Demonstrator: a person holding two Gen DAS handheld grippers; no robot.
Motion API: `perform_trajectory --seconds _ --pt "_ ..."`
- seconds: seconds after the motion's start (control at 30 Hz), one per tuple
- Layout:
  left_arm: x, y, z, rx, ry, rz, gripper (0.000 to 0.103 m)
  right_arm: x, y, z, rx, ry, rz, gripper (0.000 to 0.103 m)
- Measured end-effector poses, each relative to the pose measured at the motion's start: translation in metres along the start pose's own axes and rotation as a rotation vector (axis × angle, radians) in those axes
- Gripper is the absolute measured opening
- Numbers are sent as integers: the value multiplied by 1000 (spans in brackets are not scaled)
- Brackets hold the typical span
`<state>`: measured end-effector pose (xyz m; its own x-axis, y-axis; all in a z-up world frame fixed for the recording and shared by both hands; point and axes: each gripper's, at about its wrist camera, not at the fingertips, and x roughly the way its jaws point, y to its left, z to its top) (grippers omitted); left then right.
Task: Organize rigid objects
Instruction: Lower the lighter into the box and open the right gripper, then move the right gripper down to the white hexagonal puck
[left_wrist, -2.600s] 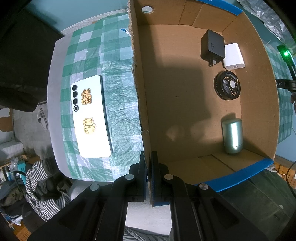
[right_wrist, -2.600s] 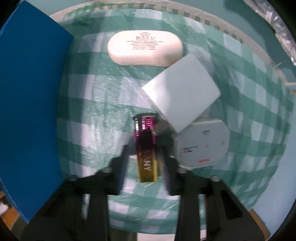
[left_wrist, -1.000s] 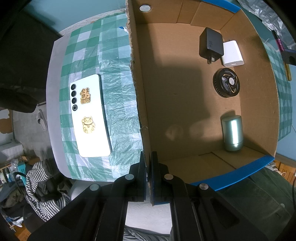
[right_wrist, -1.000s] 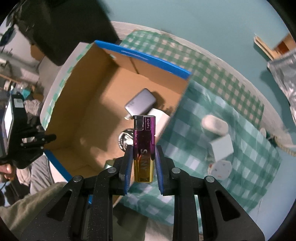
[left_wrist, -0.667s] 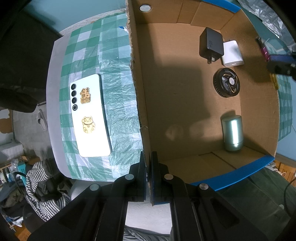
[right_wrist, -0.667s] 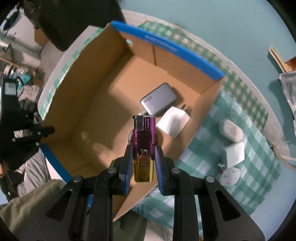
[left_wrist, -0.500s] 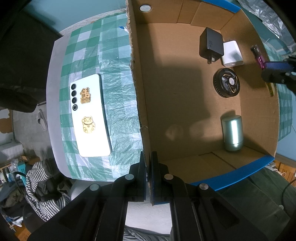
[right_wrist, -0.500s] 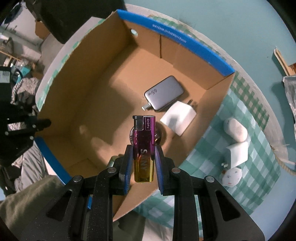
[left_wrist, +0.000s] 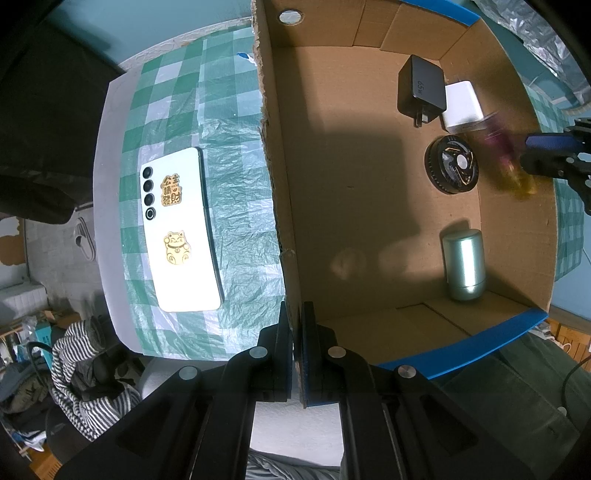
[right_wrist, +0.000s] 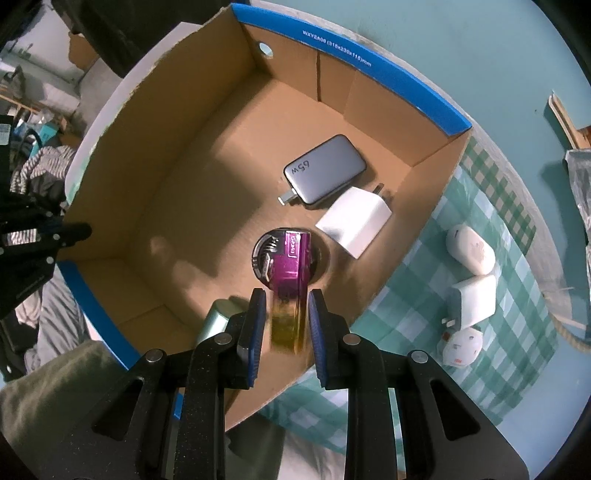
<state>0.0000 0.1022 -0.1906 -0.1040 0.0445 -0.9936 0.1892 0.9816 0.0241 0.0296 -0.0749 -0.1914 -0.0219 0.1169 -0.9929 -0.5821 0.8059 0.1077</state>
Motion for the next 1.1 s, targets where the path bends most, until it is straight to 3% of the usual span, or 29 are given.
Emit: perform_trajectory --seconds 0.13,0.67,0.73,0.83,1.1 --pt "0 0 0 0 0 -1 4 -8 0 -2 -2 -23 -3 31" --pt "-2 0 0 5 -6 3 4 -37 -22 -11 23 -92 -27 39" --pt "-2 1 0 4 -5 3 4 -40 -28 -14 32 -101 -34 44" --pt "-2 0 1 2 -5 4 4 -43 -45 -20 59 -119 -44 52" --pt "-3 -2 0 -12 -7 7 4 -22 -128 -47 244 -106 -60 53"
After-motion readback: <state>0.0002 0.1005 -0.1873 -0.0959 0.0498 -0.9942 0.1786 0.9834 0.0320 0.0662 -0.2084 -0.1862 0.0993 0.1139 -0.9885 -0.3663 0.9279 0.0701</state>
